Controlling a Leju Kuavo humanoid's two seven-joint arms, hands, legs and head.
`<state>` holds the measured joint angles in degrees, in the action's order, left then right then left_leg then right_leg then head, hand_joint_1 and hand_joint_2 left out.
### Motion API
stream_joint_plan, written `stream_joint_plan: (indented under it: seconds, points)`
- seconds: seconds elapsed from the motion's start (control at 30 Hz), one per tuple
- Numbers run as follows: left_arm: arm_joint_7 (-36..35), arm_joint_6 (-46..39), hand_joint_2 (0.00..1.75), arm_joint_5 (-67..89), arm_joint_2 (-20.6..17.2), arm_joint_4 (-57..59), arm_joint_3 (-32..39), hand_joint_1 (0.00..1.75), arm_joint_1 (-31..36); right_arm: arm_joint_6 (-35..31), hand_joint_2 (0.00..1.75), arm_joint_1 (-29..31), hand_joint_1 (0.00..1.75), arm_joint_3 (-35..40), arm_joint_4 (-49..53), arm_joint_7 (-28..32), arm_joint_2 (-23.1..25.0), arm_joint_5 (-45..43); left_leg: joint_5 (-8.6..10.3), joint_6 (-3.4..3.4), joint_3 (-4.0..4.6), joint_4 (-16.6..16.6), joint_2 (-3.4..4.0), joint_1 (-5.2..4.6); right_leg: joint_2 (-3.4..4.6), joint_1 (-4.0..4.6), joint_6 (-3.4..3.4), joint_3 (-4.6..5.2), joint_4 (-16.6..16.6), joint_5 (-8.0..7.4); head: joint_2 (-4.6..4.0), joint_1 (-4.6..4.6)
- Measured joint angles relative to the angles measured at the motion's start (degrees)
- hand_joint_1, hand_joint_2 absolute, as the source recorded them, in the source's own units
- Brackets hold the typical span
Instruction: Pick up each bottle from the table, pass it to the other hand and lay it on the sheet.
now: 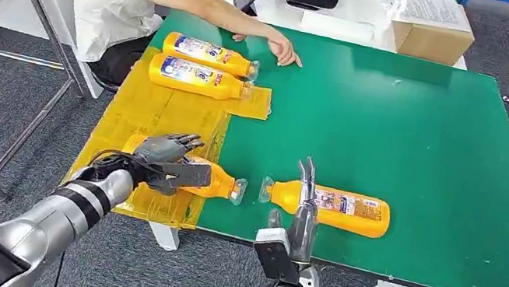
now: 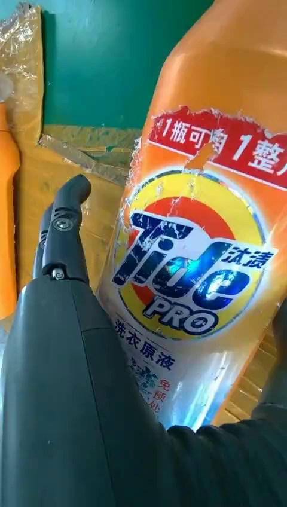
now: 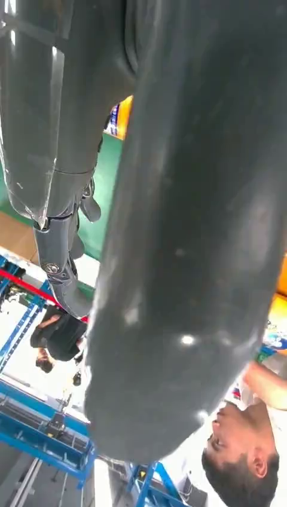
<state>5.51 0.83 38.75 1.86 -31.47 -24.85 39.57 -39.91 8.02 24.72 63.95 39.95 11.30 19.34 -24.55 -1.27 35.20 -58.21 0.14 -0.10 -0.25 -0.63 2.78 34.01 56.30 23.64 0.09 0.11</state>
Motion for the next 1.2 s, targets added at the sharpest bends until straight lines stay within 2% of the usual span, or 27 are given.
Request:
stream_joint_plan:
  seconds: [0.2,0.37,0.57,0.7,0.8,0.9,1.2]
  points:
    - [-0.9,2.5,1.75,-1.1,0.2,2.0,0.1,0.0,1.3,0.0,1.75,0.4,0.0,0.4,-0.7,0.0,0.0,-0.2,0.0,0.0,-0.02,0.0,0.0,0.0,0.0,0.0,0.0,-0.02,0.0,0.0,0.0,0.0]
    - [2.4,8.0,1.75,-3.9,-0.1,2.9,0.7,0.0,2.4,0.0,1.75,0.8,0.0,0.4,-1.4,0.0,-0.2,-0.4,0.0,0.0,-0.07,0.0,-0.02,0.0,0.0,0.0,0.0,-0.09,0.0,0.0,0.0,0.0]
    - [7.3,9.1,1.75,-7.6,-0.3,2.4,1.1,0.0,2.0,0.0,1.75,1.1,0.0,0.5,-2.1,0.0,-0.5,-0.3,0.0,0.0,-0.08,0.0,-0.02,-0.01,-0.02,-0.01,0.0,-0.12,0.0,0.01,0.0,0.02]
    - [14.2,9.5,1.75,-19.0,0.3,-6.3,3.0,0.0,-4.7,0.0,1.75,1.0,0.0,0.5,-2.3,0.0,-0.5,0.2,0.0,0.0,0.01,0.0,-0.01,-0.05,-0.01,-0.04,0.0,-0.01,0.0,0.01,0.0,0.02]
    - [15.0,10.8,1.75,-26.8,1.0,-15.7,3.7,0.0,-10.6,0.0,1.75,0.5,0.0,0.4,-2.3,0.0,-0.5,1.0,-0.02,0.0,0.08,0.0,0.0,-0.07,-0.01,-0.06,0.01,0.05,0.0,0.01,0.0,0.02]
    - [14.6,10.8,1.75,-28.0,1.1,-22.3,3.7,0.0,-14.6,0.0,1.75,0.0,0.0,0.3,-2.3,0.0,-0.5,1.2,-0.04,0.0,0.13,0.0,0.0,-0.07,-0.01,-0.05,0.01,0.13,0.0,0.02,0.0,0.0]
    - [14.3,10.8,1.75,-28.2,1.1,-30.1,3.7,0.0,-18.6,0.0,1.75,-0.3,0.0,0.2,-2.3,0.0,-0.5,1.2,-0.02,0.01,0.12,0.0,0.0,-0.01,-0.01,-0.01,0.0,0.14,0.0,0.02,0.0,0.0]
